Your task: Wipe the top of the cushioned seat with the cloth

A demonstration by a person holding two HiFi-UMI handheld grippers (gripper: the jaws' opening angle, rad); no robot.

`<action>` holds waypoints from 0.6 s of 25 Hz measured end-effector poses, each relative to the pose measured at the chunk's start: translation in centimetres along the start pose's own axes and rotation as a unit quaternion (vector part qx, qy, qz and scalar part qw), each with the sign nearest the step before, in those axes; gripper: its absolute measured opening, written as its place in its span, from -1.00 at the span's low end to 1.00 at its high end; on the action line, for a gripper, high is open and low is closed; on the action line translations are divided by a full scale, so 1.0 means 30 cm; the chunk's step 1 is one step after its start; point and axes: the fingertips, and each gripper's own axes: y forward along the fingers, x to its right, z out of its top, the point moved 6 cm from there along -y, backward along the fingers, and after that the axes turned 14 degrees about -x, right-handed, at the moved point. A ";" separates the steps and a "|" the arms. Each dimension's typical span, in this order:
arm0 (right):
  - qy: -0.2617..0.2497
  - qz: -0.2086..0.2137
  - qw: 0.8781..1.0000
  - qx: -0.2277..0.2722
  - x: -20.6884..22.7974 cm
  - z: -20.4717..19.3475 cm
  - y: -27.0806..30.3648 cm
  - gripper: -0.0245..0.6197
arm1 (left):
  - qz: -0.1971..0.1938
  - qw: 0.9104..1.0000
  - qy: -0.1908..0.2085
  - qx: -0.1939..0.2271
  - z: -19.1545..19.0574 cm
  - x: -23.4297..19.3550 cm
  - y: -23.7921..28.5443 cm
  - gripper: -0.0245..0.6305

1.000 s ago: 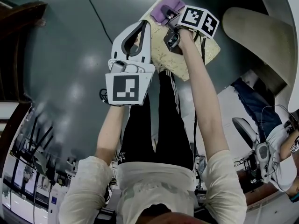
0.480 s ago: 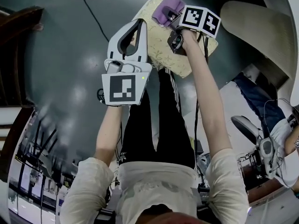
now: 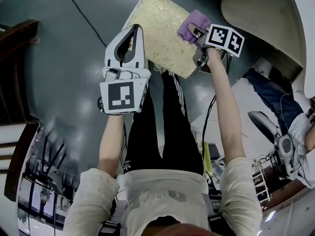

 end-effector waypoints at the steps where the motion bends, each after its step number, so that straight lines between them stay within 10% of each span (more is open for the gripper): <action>1: 0.004 -0.005 1.000 0.001 0.029 -0.014 -0.018 -0.61 | -0.003 1.000 0.000 -0.001 0.000 0.005 0.001 -0.91; 15: 0.041 -0.072 0.997 0.000 0.334 -0.139 -0.210 -0.61 | -0.020 1.000 0.018 -0.004 0.027 0.080 0.040 -0.91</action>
